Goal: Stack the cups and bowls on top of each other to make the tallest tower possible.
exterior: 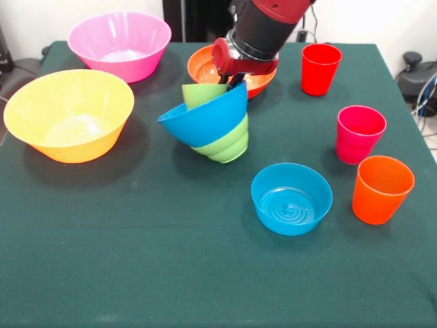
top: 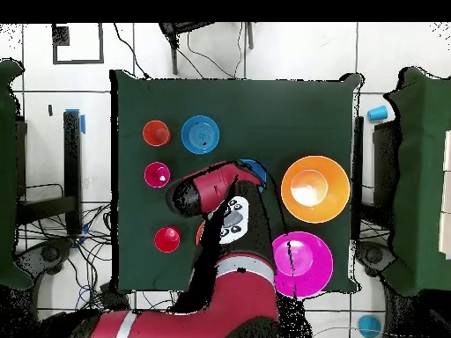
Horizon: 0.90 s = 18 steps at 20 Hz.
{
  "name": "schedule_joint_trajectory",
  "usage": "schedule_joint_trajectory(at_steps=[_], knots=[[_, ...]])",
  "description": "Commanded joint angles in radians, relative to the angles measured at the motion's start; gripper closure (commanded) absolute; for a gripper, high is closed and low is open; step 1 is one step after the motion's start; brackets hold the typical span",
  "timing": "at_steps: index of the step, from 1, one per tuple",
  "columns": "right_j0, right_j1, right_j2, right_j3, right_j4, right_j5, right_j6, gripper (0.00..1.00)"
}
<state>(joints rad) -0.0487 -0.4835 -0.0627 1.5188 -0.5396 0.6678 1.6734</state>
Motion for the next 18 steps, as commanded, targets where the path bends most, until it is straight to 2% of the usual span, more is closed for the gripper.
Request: schedule_joint_trajectory(at_steps=[1, 18], knots=[[0.034, 0.074, 0.039, -0.086, -0.053, 0.016, 0.034, 1.00], [0.060, 0.070, 0.037, -0.078, 0.002, -0.037, 0.067, 1.00]])
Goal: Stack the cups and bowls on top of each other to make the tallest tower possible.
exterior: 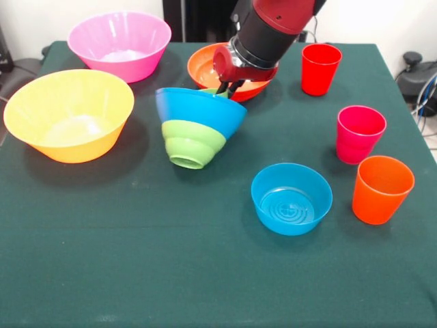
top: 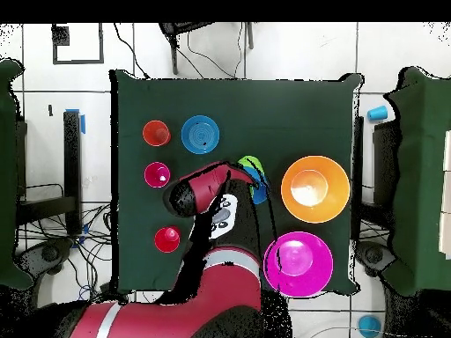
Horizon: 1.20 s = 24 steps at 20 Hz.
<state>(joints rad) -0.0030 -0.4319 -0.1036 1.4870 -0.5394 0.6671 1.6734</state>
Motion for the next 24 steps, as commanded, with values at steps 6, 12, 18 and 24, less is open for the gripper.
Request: schedule_joint_trajectory(at_steps=[6, 12, 18, 24], knots=[[0.014, 0.014, 0.076, -0.039, -0.001, -0.036, 0.060, 1.00], [0.016, 0.033, 0.073, -0.059, -0.005, -0.033, 0.061, 1.00], [0.018, 0.039, 0.071, -0.074, -0.007, -0.022, 0.057, 1.00], [0.019, 0.037, 0.063, -0.069, -0.019, -0.054, 0.067, 1.00]])
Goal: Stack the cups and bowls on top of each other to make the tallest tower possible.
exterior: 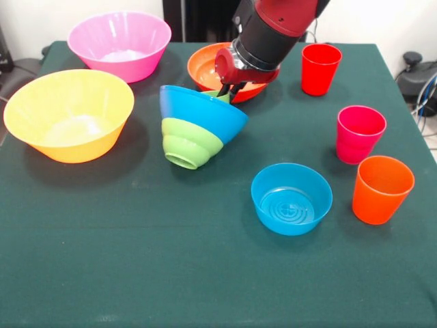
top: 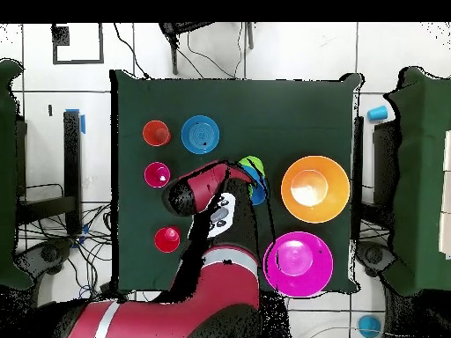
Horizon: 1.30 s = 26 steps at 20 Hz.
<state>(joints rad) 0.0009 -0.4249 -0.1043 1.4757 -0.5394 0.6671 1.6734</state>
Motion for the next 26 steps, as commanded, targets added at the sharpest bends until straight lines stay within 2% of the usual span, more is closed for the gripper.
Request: schedule_joint_trajectory(at_steps=[1, 6, 15, 26], knots=[[0.019, 0.025, 0.056, -0.056, -0.026, -0.066, 0.074, 1.00], [0.036, -0.003, 0.025, -0.047, -0.051, -0.077, 0.074, 1.00], [0.089, -0.006, -0.055, -0.068, -0.073, -0.069, 0.103, 1.00], [0.093, 0.011, -0.094, -0.085, -0.065, -0.110, 0.094, 1.00]])
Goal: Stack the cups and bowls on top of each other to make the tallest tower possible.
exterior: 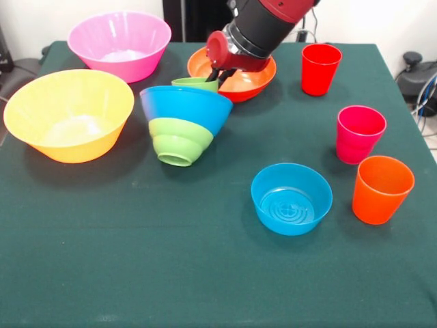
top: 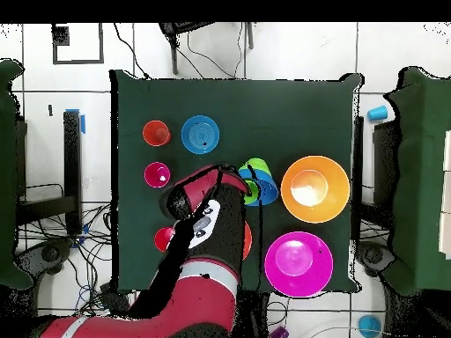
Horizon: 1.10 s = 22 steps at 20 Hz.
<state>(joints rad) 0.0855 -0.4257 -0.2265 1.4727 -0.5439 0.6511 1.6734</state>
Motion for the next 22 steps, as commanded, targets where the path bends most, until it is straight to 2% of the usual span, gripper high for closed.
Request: schedule_joint_trajectory(at_steps=[1, 16, 22], knots=[[0.010, 0.017, 0.025, -0.084, -0.060, -0.103, 0.098, 1.00], [0.041, 0.041, -0.049, -0.108, -0.068, -0.192, 0.121, 1.00], [0.060, 0.041, -0.087, -0.112, -0.064, -0.182, 0.111, 1.00]])
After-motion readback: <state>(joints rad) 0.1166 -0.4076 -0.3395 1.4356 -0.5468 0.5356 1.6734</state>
